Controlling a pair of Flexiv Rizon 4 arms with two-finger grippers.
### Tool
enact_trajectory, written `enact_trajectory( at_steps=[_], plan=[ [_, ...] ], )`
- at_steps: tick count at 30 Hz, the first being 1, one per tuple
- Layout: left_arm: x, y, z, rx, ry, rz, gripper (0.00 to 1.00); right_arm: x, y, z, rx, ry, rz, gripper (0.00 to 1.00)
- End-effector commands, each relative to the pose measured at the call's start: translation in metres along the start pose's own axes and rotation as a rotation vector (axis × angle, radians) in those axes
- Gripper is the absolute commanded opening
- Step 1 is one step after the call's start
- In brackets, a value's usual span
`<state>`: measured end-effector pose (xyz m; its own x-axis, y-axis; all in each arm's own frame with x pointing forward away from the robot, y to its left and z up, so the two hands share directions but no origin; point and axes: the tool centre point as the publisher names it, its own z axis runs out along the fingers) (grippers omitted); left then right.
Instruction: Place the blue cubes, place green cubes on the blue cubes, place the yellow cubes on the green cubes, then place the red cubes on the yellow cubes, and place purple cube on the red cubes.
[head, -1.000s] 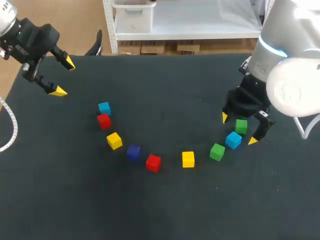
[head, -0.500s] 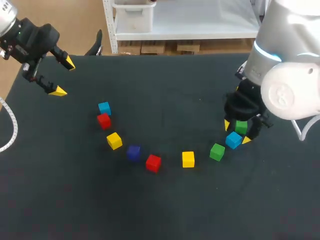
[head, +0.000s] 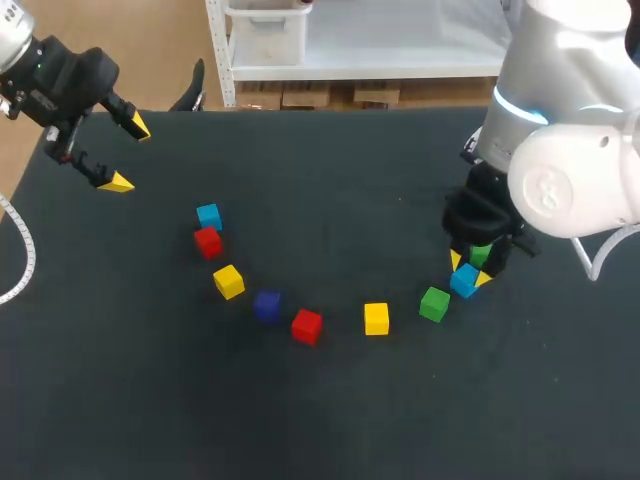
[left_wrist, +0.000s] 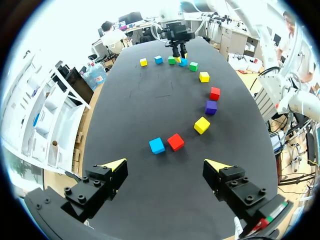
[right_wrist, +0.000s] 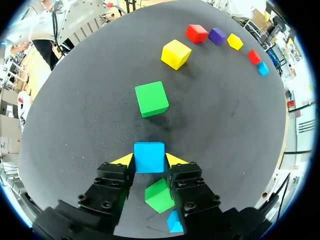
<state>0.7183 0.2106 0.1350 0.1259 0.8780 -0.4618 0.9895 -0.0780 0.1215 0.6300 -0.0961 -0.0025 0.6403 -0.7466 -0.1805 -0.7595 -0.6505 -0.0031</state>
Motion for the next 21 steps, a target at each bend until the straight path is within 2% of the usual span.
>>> enact_trajectory(
  at_steps=[1,5,12,14,16,21],
  plan=[
    [0.001,-0.001,0.000,-0.002,-0.001,0.003,1.00,0.001,-0.002,-0.005,-0.005,-0.023,0.052,0.00],
    [0.001,-0.001,0.000,-0.002,-0.001,0.003,1.00,-0.001,-0.006,-0.016,-0.007,-0.050,0.174,0.00],
    [0.001,-0.001,0.000,-0.002,-0.001,0.003,1.00,-0.006,-0.025,-0.023,0.045,-0.015,0.585,0.00],
    [0.001,-0.001,0.000,-0.002,-0.001,0.003,1.00,-0.013,-0.033,-0.023,0.080,0.028,0.685,0.00],
    [0.001,-0.001,0.000,-0.002,-0.001,0.003,1.00,-0.017,-0.040,-0.022,0.106,0.061,0.750,0.00],
    [0.001,-0.001,0.000,-0.002,-0.001,0.003,1.00,-0.027,-0.063,-0.023,0.160,0.055,0.878,0.00]
  ],
)
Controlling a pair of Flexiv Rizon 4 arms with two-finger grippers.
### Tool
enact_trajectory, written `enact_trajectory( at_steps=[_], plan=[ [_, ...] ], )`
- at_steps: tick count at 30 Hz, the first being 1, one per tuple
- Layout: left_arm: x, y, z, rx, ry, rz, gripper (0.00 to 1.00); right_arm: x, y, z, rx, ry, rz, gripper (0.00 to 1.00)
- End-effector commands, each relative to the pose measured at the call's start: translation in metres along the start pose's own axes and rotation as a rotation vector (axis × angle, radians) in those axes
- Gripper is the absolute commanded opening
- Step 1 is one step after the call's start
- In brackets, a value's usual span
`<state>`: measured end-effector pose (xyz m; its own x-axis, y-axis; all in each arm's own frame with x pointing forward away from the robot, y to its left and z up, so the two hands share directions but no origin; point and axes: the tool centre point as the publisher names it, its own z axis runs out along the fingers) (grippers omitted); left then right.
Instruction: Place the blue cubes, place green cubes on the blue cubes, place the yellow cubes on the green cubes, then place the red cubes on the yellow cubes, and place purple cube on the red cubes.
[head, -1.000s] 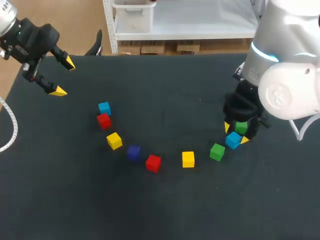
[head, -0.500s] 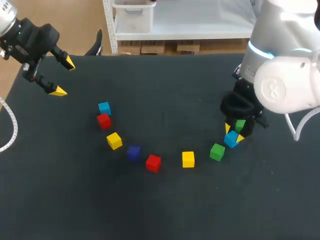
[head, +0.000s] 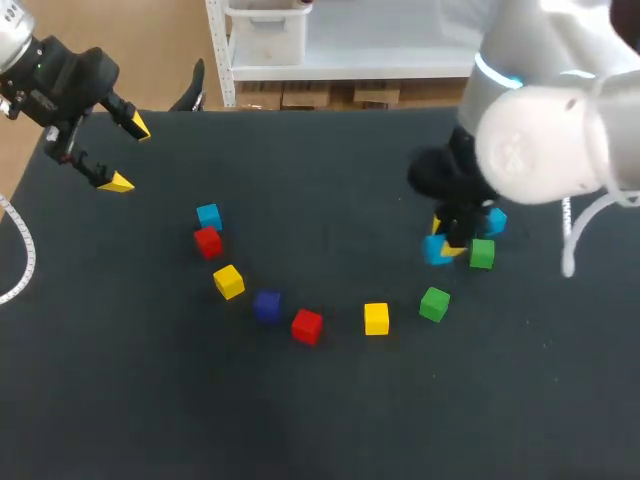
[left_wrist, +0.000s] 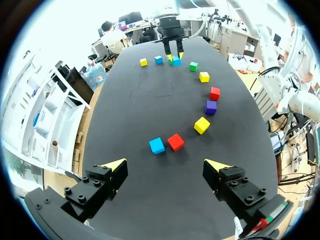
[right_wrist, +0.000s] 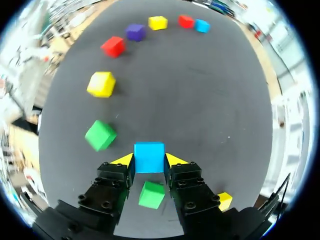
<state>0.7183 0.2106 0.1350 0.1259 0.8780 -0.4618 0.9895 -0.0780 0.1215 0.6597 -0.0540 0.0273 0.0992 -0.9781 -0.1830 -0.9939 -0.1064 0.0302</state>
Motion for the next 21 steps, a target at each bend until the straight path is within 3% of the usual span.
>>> enact_trajectory(
  at_steps=[1,10,21],
  plan=[
    [0.001,-0.001,0.000,-0.002,-0.001,0.003,1.00,-0.020,-0.009,0.004,0.112,0.050,0.291,0.00],
    [0.001,-0.001,0.000,-0.002,-0.001,0.003,1.00,-0.052,-0.036,0.008,0.120,0.030,0.349,0.00],
    [0.001,-0.001,0.000,-0.002,-0.001,0.003,1.00,-0.078,-0.049,0.015,0.102,0.018,0.262,0.00]
  ],
)
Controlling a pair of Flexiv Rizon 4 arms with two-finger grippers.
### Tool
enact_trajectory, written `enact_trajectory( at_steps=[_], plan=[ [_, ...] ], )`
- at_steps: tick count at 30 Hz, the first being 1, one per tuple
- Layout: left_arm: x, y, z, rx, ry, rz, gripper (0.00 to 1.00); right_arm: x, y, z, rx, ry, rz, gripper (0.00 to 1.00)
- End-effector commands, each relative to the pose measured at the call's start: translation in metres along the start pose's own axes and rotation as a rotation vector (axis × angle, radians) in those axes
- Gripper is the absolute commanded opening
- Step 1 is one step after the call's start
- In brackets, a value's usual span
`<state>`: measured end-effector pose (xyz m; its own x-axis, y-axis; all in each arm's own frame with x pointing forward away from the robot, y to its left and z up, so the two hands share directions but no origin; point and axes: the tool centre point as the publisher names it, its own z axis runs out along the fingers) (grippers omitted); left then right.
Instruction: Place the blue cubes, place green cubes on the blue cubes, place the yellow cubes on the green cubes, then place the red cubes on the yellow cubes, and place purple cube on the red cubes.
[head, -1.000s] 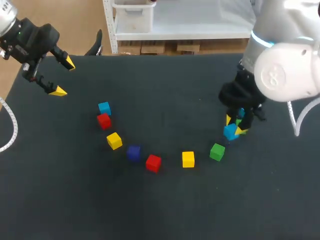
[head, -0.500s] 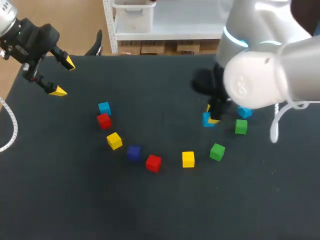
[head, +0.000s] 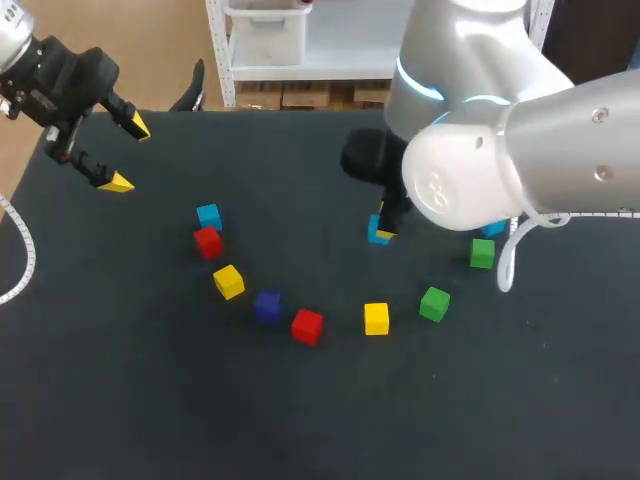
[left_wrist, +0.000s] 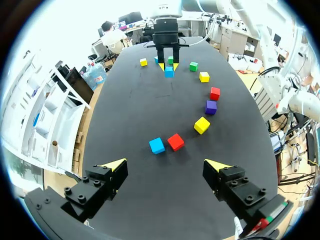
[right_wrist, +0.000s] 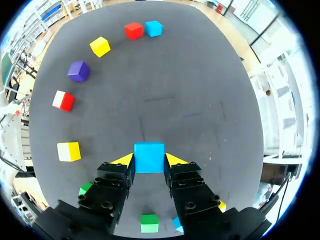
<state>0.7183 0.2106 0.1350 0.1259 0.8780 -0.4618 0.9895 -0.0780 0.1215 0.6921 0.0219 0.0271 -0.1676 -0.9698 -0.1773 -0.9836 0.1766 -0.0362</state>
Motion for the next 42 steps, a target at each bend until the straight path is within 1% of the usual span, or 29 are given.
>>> enact_trajectory(
  at_steps=[1,7,15,23,27,33,42],
  plan=[
    [0.001,0.000,0.000,-0.002,-0.001,0.003,1.00,-0.011,-0.006,0.004,-0.012,0.014,-0.009,0.00],
    [0.001,0.000,0.000,-0.002,-0.001,0.003,1.00,-0.018,-0.008,0.010,-0.015,0.014,-0.010,0.00],
    [0.001,0.000,0.000,-0.002,-0.001,0.003,1.00,-0.027,-0.003,0.015,-0.007,-0.025,-0.056,0.00],
    [0.001,0.000,0.000,-0.002,-0.001,0.003,1.00,-0.021,-0.001,0.020,-0.003,-0.007,-0.090,0.00],
    [0.001,0.000,0.000,-0.002,-0.001,0.003,1.00,-0.018,0.000,0.021,-0.005,-0.006,-0.135,0.00],
    [0.001,0.000,0.000,-0.002,-0.001,0.003,1.00,-0.020,0.001,0.021,-0.003,-0.009,-0.170,0.00],
    [0.001,0.000,0.000,-0.002,-0.001,0.003,1.00,-0.024,0.001,0.022,0.006,0.000,-0.172,0.00]
  ],
)
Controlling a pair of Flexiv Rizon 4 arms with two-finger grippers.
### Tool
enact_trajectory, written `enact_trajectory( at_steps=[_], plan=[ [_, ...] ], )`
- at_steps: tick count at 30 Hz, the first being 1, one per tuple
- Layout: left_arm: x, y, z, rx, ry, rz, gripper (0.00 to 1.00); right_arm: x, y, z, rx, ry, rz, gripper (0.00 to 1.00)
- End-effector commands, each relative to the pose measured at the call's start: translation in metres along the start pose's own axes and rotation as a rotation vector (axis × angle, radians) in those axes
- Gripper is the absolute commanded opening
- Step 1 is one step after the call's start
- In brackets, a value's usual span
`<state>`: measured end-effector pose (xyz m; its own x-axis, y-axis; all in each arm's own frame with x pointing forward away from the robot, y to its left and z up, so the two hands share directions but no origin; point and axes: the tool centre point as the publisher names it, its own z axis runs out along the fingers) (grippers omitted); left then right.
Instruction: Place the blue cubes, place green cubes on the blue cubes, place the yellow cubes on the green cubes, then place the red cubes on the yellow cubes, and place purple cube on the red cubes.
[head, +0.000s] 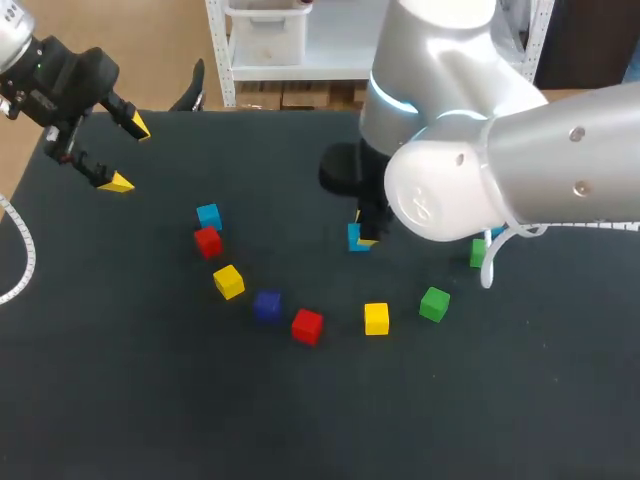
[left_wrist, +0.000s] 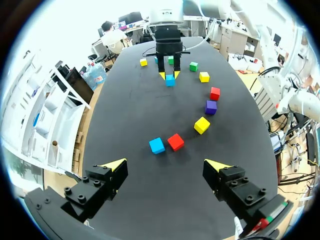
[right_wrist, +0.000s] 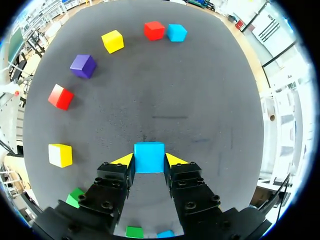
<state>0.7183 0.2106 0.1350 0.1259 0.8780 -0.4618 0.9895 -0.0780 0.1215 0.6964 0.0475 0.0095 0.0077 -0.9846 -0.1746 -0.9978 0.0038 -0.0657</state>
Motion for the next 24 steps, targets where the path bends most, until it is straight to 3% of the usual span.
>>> enact_trajectory(
  at_steps=[1,24],
  plan=[
    [0.0006,-0.0005,0.0000,-0.002,-0.001,0.003,1.00,-0.0020,0.0001,0.0006,0.009,0.009,0.005,0.00],
    [0.0006,-0.0005,0.0000,-0.002,-0.001,0.003,1.00,-0.0012,-0.0021,0.0080,0.024,0.039,0.023,0.00]
  ],
)
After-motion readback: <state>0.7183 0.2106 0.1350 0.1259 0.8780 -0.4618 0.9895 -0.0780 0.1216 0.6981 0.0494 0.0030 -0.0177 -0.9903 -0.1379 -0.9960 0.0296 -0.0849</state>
